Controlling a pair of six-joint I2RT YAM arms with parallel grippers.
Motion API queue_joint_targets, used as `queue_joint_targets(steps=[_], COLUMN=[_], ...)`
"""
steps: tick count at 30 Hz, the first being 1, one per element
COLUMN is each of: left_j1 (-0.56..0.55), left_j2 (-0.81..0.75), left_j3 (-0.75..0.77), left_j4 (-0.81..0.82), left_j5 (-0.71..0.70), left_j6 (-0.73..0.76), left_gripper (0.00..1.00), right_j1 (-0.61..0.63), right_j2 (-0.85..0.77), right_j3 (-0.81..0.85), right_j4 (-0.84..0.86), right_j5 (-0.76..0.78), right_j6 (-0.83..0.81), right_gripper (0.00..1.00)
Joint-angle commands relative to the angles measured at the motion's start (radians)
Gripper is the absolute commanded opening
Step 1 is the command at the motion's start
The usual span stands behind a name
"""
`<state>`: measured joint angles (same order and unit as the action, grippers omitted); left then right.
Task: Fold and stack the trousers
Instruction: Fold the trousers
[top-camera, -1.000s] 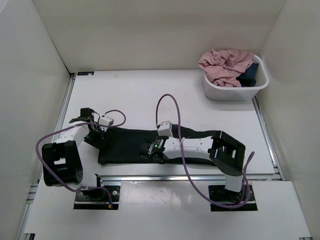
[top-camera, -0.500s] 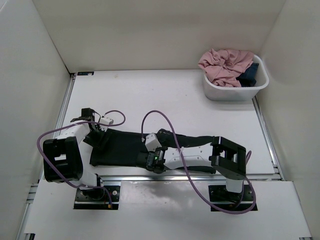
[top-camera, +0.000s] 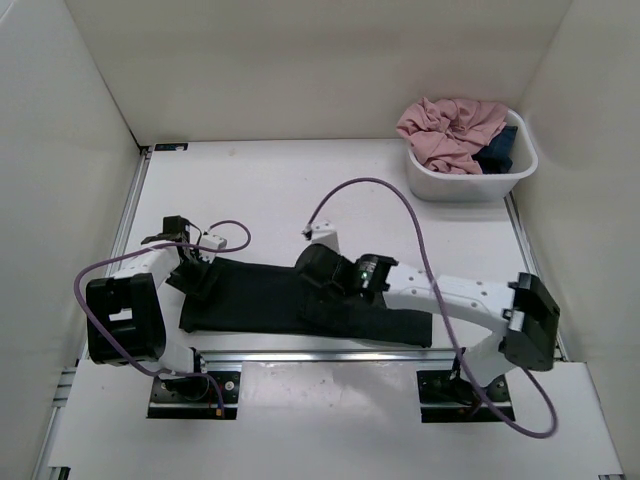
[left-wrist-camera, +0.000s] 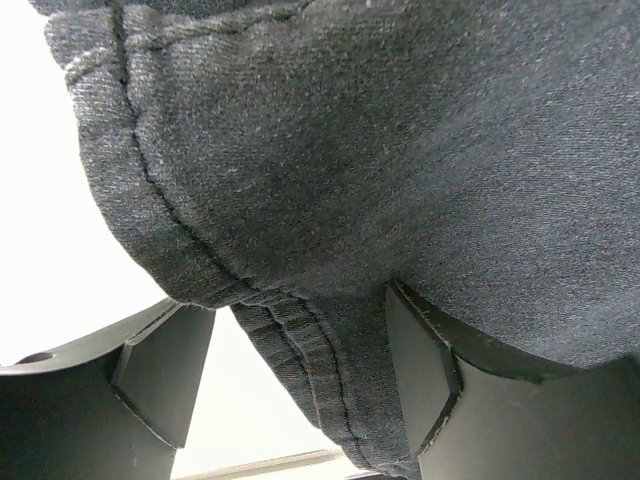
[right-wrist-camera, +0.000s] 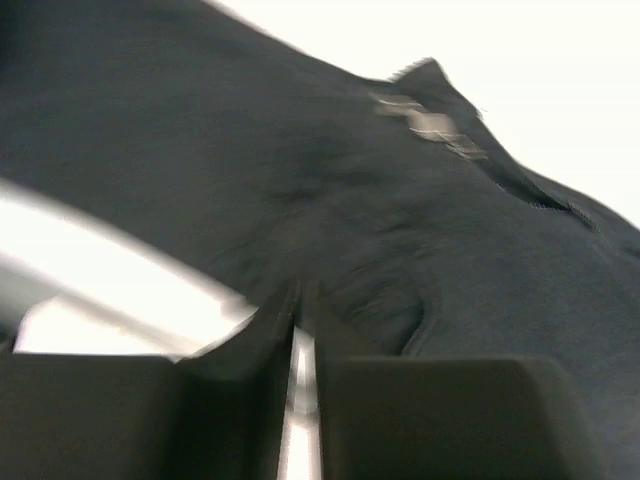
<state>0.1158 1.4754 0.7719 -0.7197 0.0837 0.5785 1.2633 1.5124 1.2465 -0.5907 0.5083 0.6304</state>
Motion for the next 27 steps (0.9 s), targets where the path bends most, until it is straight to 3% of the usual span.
queue_joint_targets(steps=[1, 7, 9, 11, 12, 15, 17, 18, 21, 27], left_j1=[-0.002, -0.002, -0.002, -0.002, -0.002, -0.002, -0.002, -0.002, -0.002, -0.002], left_j2=[0.008, -0.010, -0.021, -0.032, -0.032, -0.032, -0.032, -0.032, -0.041, -0.041], left_j3=[-0.014, 0.004, 0.015, 0.015, 0.015, 0.015, 0.015, 0.015, 0.026, 0.047], left_j4=[0.029, 0.002, 0.002, -0.007, -0.007, -0.007, -0.007, -0.007, -0.017, -0.029], left_j5=[-0.071, -0.091, -0.091, -0.101, -0.101, -0.101, -0.101, -0.101, -0.091, -0.102], left_j6=[0.004, 0.004, 0.004, 0.004, 0.004, 0.004, -0.008, -0.008, -0.008, -0.008], left_gripper=[0.79, 0.80, 0.80, 0.80, 0.80, 0.80, 0.80, 0.80, 0.80, 0.80], right_j1=[-0.171, -0.232, -0.232, -0.242, -0.251, -0.385, -0.490, -0.616, -0.825, -0.975], right_j2=[0.144, 0.206, 0.134, -0.006, -0.047, -0.257, -0.343, -0.410, -0.500, -0.544], right_j3=[-0.134, -0.067, -0.055, -0.067, -0.067, -0.160, -0.337, -0.402, -0.592, -0.791], right_j4=[0.028, 0.023, -0.023, -0.104, -0.147, -0.218, -0.178, -0.141, -0.059, 0.133], right_j5=[-0.124, -0.131, -0.076, 0.053, 0.096, 0.058, -0.069, -0.144, -0.394, -0.600], right_j6=[0.126, 0.106, 0.118, 0.161, 0.184, 0.223, 0.186, 0.175, 0.111, 0.088], right_gripper=[0.02, 0.00, 0.23, 0.52, 0.74, 0.87, 0.91, 0.95, 0.96, 0.97])
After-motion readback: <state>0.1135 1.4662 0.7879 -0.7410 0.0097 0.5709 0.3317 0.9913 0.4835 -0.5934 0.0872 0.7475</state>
